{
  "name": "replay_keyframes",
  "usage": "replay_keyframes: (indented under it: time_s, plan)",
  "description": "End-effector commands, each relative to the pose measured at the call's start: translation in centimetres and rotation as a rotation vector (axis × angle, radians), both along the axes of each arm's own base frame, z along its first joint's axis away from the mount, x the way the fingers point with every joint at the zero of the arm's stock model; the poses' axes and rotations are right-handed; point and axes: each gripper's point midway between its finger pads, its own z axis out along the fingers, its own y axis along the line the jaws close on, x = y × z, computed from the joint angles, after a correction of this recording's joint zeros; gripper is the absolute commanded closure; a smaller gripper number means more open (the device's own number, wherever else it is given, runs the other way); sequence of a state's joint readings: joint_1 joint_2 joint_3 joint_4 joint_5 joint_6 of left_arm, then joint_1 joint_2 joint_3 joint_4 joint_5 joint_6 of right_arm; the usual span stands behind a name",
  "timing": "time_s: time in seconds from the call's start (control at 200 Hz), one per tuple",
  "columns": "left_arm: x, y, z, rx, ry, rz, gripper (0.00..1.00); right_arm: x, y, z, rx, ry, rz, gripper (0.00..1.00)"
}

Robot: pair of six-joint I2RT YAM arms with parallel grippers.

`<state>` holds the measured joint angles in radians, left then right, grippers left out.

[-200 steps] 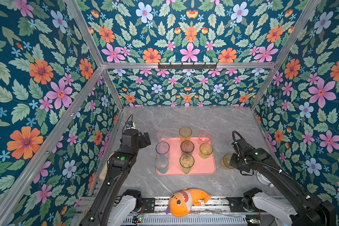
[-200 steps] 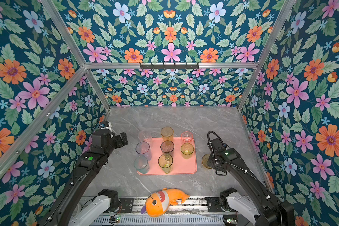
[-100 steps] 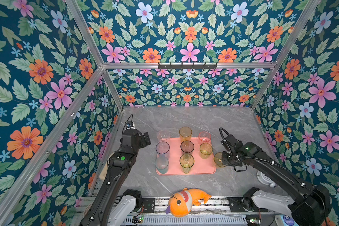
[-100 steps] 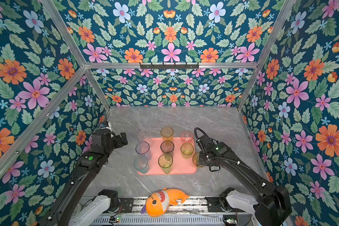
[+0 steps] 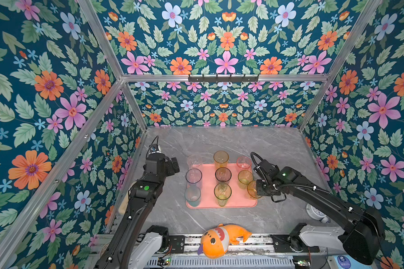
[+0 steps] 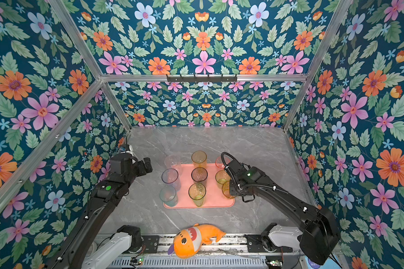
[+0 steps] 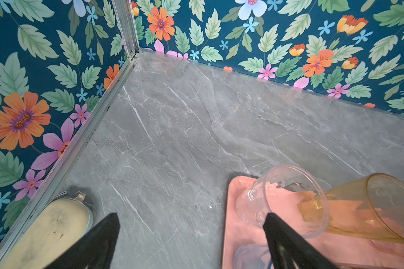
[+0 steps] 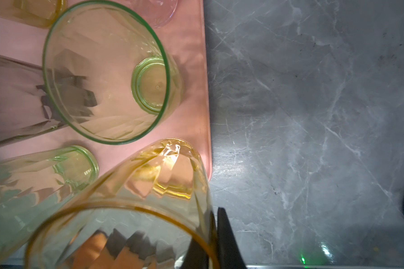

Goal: Place the glasses into the tray
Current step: Place the glass on the tray.

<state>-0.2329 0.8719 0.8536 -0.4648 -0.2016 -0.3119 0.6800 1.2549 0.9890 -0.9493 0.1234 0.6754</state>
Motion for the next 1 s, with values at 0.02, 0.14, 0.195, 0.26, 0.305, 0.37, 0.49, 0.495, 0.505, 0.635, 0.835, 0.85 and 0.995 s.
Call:
replay_keyframes:
  time_s: [0.02,0.14,0.195,0.26,0.305,0.37,0.49,0.495,0.505,0.635,0.835,0.85,0.995]
  plan:
    - [0.2,0.2,0.4,0.009,-0.019,0.006,0.01,0.5,0.3,0.0,-0.026,-0.016,0.003,1.00]
    - [0.1,0.2,0.3,0.011,-0.015,0.008,0.01,0.4,0.9,-0.5,-0.027,-0.004,0.012,1.00]
    - [0.1,0.3,0.4,0.011,-0.019,0.009,0.01,0.4,1.2,-0.7,-0.026,-0.002,0.018,1.00]
    - [0.0,0.3,0.5,0.010,-0.022,0.010,0.01,0.3,1.5,-1.0,-0.030,0.003,0.022,1.00]
    - [0.0,0.3,0.5,0.010,-0.025,0.011,0.01,0.3,1.7,-1.1,-0.031,0.007,0.025,1.00]
    - [-0.1,0.3,0.5,0.012,-0.025,0.012,0.01,0.3,1.9,-1.3,-0.033,0.009,0.028,1.00]
    - [-0.1,0.3,0.5,0.012,-0.024,0.012,0.01,0.3,2.2,-1.7,-0.037,0.015,0.028,1.00]
    - [-0.1,0.4,0.5,0.012,-0.024,0.012,0.01,0.3,2.2,-1.7,-0.037,0.015,0.028,1.00]
    - [-0.1,0.4,0.5,0.013,-0.023,0.011,0.01,0.3,2.2,-1.7,-0.037,0.015,0.028,1.00]
    - [-0.1,0.4,0.5,0.012,-0.022,0.012,0.01,0.3,2.4,-2.1,-0.036,0.022,0.030,1.00]
    - [-0.2,0.4,0.4,0.013,-0.021,0.014,0.01,0.1,2.6,-2.8,-0.031,0.033,0.040,1.00]
    - [-0.2,0.4,0.4,0.013,-0.020,0.013,0.01,0.1,2.6,-2.8,-0.031,0.034,0.040,1.00]
    - [-0.2,0.4,0.3,0.011,-0.019,0.013,0.01,0.0,2.5,-3.2,-0.038,0.045,0.038,1.00]
